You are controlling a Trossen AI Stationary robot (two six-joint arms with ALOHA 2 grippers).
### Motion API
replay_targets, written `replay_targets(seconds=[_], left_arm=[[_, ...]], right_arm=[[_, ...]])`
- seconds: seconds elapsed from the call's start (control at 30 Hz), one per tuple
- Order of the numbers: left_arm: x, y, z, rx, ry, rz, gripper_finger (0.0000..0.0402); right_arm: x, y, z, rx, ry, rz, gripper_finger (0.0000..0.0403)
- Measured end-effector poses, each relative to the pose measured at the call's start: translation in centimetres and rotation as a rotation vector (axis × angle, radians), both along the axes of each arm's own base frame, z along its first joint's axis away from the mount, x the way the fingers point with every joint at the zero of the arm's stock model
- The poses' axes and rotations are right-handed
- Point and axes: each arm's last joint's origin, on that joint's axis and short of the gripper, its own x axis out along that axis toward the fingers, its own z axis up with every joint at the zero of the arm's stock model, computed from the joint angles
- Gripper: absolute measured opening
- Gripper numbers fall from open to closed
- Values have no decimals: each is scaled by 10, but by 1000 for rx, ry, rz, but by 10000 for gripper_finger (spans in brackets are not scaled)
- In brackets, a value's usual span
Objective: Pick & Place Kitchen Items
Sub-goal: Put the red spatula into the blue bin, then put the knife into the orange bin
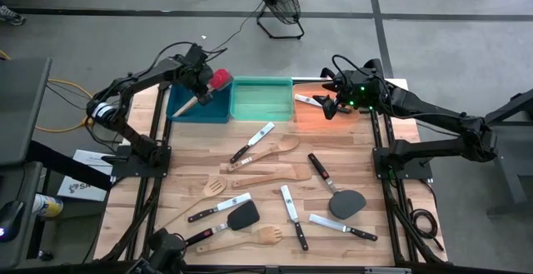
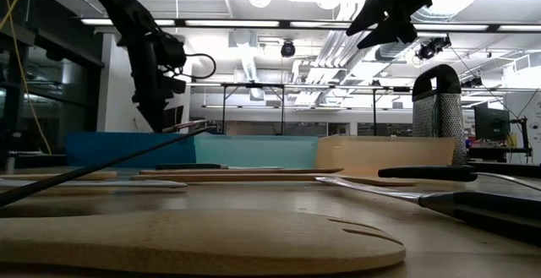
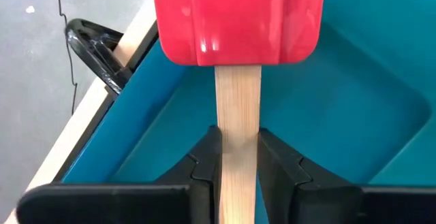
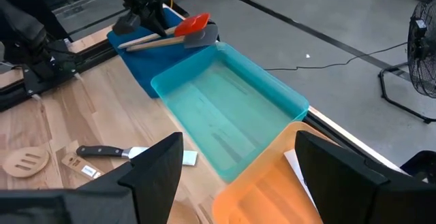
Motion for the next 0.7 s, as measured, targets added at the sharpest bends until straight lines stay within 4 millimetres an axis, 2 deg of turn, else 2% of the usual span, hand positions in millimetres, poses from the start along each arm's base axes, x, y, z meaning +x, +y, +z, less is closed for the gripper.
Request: replay_targets(seconds=[0.3,0.47,0.7], left_arm=[[-1,1,-2,11,36,27,166],[0,2,6,-6,30,63,175],[1,2,43,-94,-32,194,165]], right_arm=[[0,0,0,5,-2,-2,275],[0,0,-1,13,7,-4,275],[-1,1,-2,40,10,-16,275]])
